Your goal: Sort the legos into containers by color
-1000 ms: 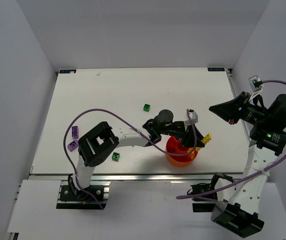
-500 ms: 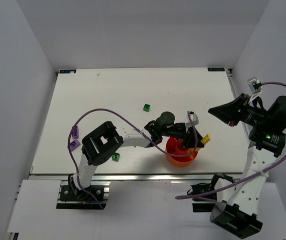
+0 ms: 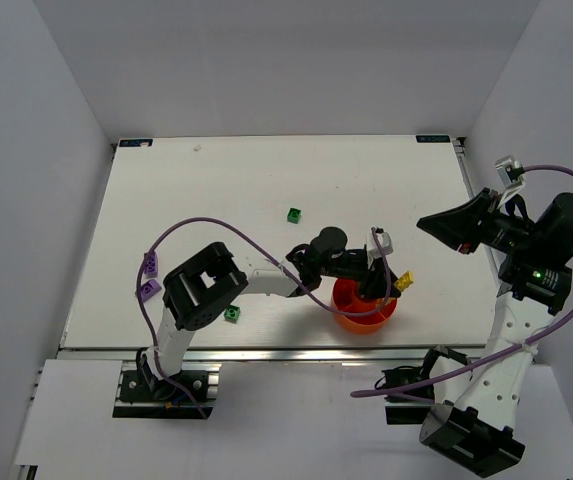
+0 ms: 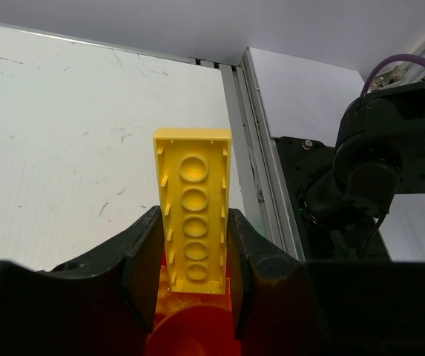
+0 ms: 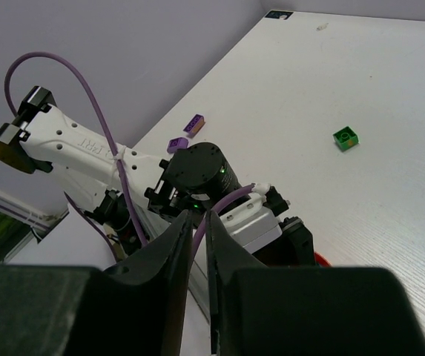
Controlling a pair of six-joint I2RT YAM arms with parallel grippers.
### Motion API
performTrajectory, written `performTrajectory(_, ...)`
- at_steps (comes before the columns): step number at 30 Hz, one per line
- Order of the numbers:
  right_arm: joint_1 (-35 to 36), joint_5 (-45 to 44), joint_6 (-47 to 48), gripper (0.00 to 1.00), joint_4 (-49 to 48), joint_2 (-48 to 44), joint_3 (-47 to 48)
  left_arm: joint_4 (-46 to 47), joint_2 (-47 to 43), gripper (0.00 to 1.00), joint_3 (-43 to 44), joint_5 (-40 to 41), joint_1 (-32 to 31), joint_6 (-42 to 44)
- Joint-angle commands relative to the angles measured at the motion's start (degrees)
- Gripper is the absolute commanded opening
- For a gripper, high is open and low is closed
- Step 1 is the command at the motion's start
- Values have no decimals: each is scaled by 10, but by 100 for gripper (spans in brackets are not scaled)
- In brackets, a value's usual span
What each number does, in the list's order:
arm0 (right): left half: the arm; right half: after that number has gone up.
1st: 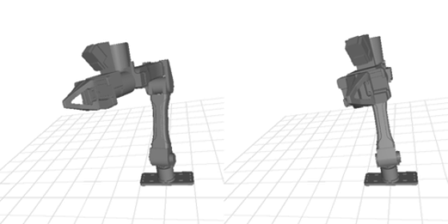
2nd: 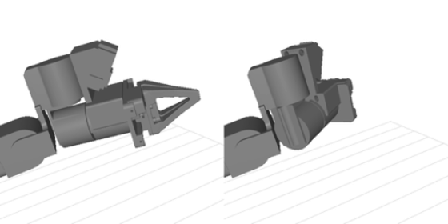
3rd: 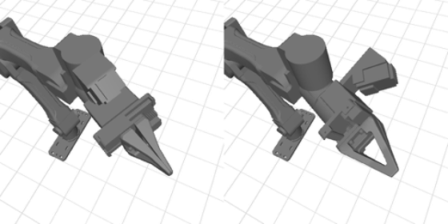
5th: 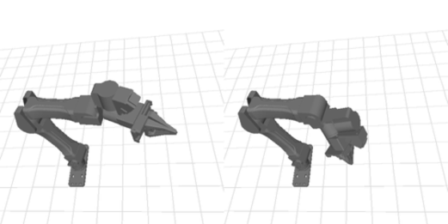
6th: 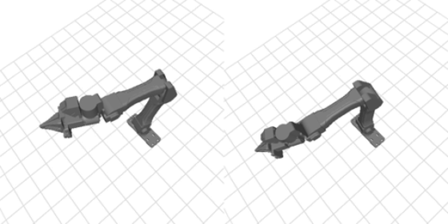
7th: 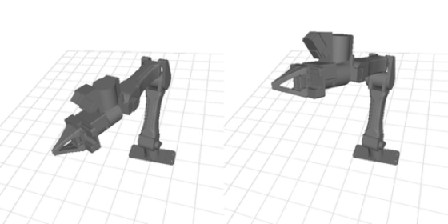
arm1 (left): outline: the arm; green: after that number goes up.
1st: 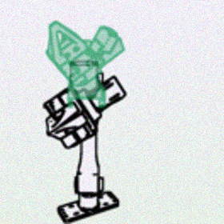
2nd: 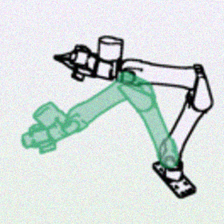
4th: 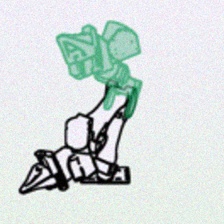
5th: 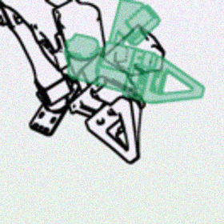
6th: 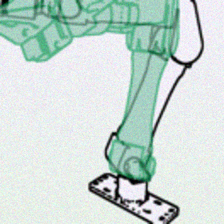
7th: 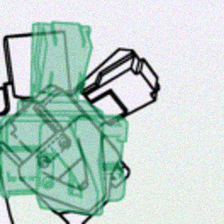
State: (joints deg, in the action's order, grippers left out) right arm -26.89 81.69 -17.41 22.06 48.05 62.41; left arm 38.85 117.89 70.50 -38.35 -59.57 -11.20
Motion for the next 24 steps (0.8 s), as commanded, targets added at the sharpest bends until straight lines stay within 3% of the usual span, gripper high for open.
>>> performTrajectory(1, -3, 19, -2, 19, -18, -5, 0, -24, -16, 34, 1, 1, 2, 17)
performTrajectory(5, -4, 21, -1, 21, -19, -5, -1, -28, -20, 53, 9, 4, 2, 18)
performTrajectory(8, -3, 22, -2, 22, -19, -6, -2, -38, -27, 61, 23, 8, 2, 24)
performTrajectory(19, -3, 41, -1, 26, -24, -13, 1, -38, -84, 62, 49, 43, 8, 24)
performTrajectory(22, -2, 52, 0, 34, -37, -18, 2, -57, -121, 61, 56, 85, 8, 32)
performTrajectory(24, -2, 68, 3, 48, -56, -23, 1, -76, -153, 59, 61, 142, 14, 32)
